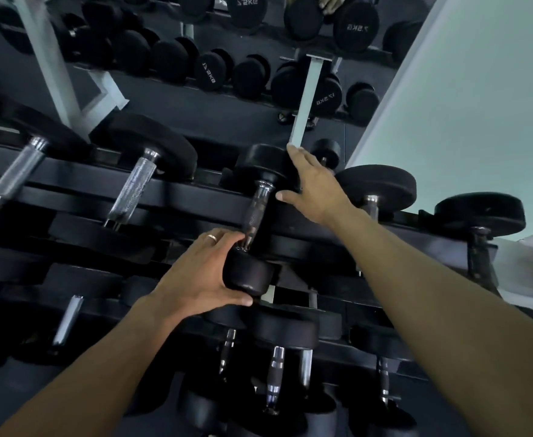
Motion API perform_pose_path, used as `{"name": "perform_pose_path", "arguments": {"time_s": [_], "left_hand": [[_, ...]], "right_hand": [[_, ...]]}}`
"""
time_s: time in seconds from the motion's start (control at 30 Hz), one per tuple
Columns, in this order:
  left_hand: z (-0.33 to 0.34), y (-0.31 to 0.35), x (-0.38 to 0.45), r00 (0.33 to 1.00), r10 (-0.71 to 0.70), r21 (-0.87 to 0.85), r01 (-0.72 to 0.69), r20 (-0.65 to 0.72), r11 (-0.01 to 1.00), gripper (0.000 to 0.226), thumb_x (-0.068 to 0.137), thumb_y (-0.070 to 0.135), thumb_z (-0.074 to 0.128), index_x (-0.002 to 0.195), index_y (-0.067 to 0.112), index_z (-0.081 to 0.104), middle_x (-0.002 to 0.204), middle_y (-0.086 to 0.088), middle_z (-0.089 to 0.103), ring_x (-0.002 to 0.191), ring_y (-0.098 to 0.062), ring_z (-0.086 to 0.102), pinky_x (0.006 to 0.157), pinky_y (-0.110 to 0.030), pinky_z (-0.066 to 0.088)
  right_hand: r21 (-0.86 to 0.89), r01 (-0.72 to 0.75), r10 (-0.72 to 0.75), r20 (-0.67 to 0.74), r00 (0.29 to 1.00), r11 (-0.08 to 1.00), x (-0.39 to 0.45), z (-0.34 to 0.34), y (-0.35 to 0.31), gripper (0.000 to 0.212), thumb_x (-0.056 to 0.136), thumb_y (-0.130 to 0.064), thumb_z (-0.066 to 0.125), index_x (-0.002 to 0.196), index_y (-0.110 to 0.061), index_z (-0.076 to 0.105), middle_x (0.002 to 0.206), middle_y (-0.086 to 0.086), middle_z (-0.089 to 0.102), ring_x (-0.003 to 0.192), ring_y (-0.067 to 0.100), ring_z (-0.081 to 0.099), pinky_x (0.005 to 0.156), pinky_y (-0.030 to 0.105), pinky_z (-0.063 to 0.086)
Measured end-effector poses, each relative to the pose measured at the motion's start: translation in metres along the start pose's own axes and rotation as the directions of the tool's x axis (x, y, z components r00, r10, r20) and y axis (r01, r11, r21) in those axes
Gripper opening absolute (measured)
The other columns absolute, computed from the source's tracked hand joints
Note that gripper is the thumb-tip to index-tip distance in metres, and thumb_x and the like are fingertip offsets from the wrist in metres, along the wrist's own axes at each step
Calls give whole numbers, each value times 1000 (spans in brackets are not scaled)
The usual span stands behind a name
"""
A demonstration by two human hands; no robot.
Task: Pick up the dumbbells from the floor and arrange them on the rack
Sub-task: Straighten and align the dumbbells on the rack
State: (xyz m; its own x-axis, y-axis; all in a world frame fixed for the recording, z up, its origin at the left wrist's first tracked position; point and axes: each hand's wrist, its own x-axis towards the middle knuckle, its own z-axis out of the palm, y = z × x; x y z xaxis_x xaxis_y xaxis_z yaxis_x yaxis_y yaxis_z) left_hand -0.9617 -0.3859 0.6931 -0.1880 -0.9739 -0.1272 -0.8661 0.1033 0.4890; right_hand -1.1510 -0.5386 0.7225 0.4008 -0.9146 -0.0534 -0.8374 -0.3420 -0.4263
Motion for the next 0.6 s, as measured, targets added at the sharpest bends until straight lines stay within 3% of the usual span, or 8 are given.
{"name": "perform_pose_path", "arguments": {"time_s": [0.1, 0.2, 0.4, 0.6], "left_hand": [[6, -6, 1, 1000, 4, 5, -4, -9, 1000, 93, 55, 59, 81, 134, 27, 42, 128, 9, 44, 126, -9, 34, 102, -26, 33], [6, -11, 3, 999, 4, 16, -3, -39, 1000, 89, 53, 60, 82, 128, 25, 48, 118, 10, 47, 116, -9, 39, 99, -29, 40], [14, -12, 3, 997, -32, -83, 26, -64, 996, 84, 49, 62, 82, 120, 28, 52, 105, 16, 45, 101, -6, 44, 92, -25, 41], [18, -13, 3, 994, -53, -151, 38, -99, 988, 83, 45, 59, 85, 116, 30, 54, 102, 16, 48, 97, -7, 47, 90, -27, 44]], "right_hand": [[30, -10, 11, -31, 999, 1000, 8, 2, 1, 88, 90, -23, 69, 157, -24, 12, 157, 10, 30, 138, 30, 39, 114, 42, 35], [27, 11, -9, -61, 998, 1000, 12, 4, -2, 81, 90, -20, 69, 155, -23, 20, 136, 10, 48, 117, 29, 54, 101, 36, 43], [-78, 91, -91, -3, 996, 993, 27, 0, -12, 77, 93, -19, 65, 154, -23, 20, 136, 11, 45, 122, 30, 50, 100, 39, 42], [-112, 98, -96, 21, 995, 989, 30, -4, -12, 78, 92, -20, 66, 154, -24, 20, 134, 12, 46, 120, 31, 51, 98, 40, 44]]}}
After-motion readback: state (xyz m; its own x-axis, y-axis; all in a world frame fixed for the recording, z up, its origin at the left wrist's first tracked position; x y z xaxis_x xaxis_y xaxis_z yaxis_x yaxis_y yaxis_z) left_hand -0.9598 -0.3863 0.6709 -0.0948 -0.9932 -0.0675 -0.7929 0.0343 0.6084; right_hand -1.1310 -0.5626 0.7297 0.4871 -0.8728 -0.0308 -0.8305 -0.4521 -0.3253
